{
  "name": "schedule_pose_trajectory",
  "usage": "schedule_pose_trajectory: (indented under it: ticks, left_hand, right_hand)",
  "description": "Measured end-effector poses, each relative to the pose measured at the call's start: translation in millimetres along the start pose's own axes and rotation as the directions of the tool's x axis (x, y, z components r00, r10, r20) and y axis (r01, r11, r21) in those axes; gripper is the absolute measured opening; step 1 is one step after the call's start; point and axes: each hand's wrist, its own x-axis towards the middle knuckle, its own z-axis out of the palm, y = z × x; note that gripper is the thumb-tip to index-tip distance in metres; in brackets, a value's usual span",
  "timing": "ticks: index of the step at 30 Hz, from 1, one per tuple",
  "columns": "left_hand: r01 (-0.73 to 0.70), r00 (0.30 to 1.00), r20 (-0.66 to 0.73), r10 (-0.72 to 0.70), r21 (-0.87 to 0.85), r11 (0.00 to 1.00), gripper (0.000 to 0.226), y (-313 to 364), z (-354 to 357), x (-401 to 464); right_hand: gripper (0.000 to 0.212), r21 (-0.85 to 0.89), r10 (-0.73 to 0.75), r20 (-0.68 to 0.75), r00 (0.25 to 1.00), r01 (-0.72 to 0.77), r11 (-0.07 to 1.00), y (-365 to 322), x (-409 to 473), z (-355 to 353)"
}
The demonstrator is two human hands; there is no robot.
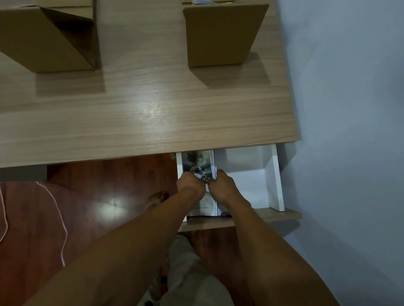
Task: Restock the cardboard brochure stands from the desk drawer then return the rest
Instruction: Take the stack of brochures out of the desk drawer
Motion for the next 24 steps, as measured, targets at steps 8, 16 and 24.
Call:
schedule_pose_trajectory:
  ticks: [8, 16, 24]
  left_hand:
    - [-0.048, 0.998, -0.030, 0.049, 0.023, 0.999, 0.032, 4, -9, -8]
    - [-0.137, 0.990, -0.027, 0.137, -0.001, 0.991, 0.038, -2, -25, -26]
    - [0.140, 0.900, 0.432, 0.064, -0.424, 0.895, 0.006, 9, -25, -62]
  right_hand:
    - [0.012, 0.124, -0.025, -0.056, 0.998, 0.032, 0.992, -1, -14, -11]
    - [0.014, 0.477, 0.173, 0.089, 0.981, -0.195, 0.857, 13, -54, -50]
    - [0.026, 0.610, 0.125, 0.198, 0.972, -0.222, 0.760, 34, -100, -79]
